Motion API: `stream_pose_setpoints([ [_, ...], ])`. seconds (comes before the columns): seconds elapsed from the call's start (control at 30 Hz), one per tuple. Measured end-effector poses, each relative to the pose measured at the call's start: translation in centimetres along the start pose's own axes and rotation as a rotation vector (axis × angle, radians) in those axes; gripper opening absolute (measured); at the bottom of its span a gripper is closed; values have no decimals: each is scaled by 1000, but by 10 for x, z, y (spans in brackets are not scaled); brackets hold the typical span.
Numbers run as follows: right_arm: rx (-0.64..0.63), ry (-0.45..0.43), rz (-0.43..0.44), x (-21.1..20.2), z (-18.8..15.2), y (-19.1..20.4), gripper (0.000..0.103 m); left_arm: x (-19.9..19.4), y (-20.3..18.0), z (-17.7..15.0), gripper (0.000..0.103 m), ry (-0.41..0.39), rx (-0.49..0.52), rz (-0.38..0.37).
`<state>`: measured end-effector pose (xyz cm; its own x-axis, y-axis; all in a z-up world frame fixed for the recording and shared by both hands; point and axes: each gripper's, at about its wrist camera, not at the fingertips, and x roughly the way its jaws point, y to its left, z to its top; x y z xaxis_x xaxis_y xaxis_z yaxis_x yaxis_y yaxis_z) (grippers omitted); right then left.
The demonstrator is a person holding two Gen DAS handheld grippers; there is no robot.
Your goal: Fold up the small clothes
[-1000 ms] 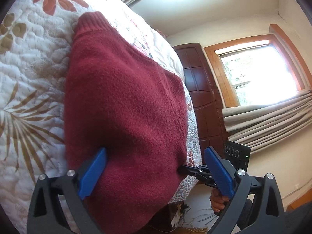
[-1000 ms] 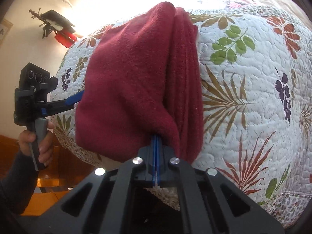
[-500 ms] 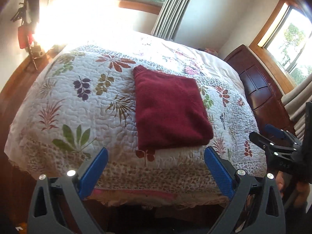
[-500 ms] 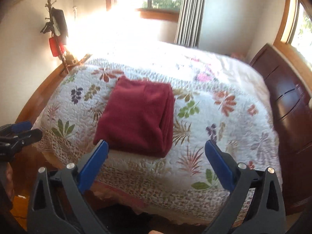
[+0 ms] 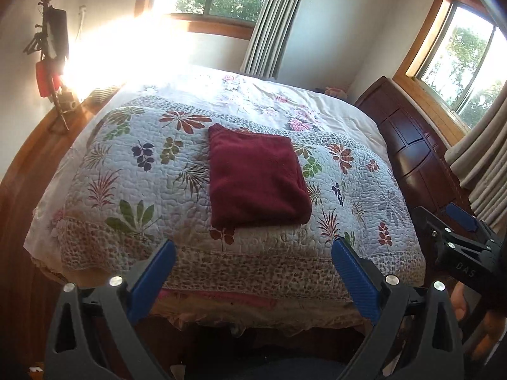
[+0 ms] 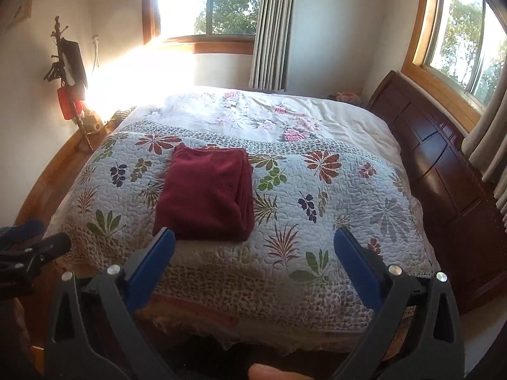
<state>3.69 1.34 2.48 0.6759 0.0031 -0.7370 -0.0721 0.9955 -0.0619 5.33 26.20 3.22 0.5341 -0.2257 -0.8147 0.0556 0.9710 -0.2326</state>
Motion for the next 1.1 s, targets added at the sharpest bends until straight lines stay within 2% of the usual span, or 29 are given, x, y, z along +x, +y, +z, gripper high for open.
stream_pose_setpoints([
  [0.6,2,-9,38,-15,-6,11,100,-20,-12,-14,99,-27,27,0],
  [1.1,-5,-26,32,-25,-12,12,100,-26,-14,-17,99,-49,27,-16],
])
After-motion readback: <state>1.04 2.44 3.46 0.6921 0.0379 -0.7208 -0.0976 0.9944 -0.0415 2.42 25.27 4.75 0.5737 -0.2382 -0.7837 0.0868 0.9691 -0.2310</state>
